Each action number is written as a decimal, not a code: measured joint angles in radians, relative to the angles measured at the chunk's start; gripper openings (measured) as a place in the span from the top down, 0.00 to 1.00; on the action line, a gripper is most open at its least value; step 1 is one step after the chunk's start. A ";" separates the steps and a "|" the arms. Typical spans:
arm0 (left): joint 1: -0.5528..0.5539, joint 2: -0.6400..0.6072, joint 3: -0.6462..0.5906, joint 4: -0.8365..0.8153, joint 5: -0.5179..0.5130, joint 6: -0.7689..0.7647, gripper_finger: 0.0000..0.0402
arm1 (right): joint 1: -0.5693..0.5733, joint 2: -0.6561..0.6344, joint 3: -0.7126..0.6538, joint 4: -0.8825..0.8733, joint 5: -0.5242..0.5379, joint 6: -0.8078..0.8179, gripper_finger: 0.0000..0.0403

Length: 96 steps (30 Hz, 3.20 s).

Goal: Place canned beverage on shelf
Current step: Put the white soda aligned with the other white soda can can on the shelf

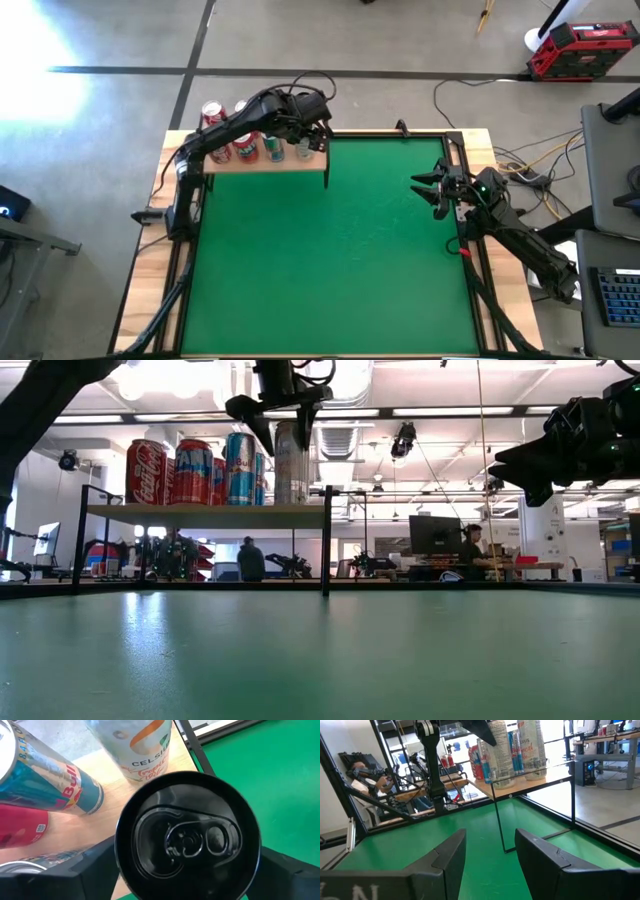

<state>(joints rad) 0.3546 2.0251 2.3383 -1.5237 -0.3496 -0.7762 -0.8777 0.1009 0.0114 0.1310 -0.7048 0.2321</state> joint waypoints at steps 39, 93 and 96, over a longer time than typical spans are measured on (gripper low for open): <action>-0.027 -0.198 -0.009 -0.047 -0.007 0.035 0.14 | 0.000 0.000 0.000 0.000 0.000 0.000 0.60; -0.640 -1.279 -1.909 1.158 -0.504 0.173 0.19 | 0.000 0.000 0.000 0.000 0.000 0.000 0.60; -0.641 -1.274 -1.960 1.229 -0.498 0.130 0.19 | 0.000 0.000 0.000 0.000 0.000 0.000 0.60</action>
<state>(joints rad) -0.2863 0.7511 0.3778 -0.2951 -0.8481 -0.6462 -0.8776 0.1009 0.0116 0.1310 -0.7048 0.2321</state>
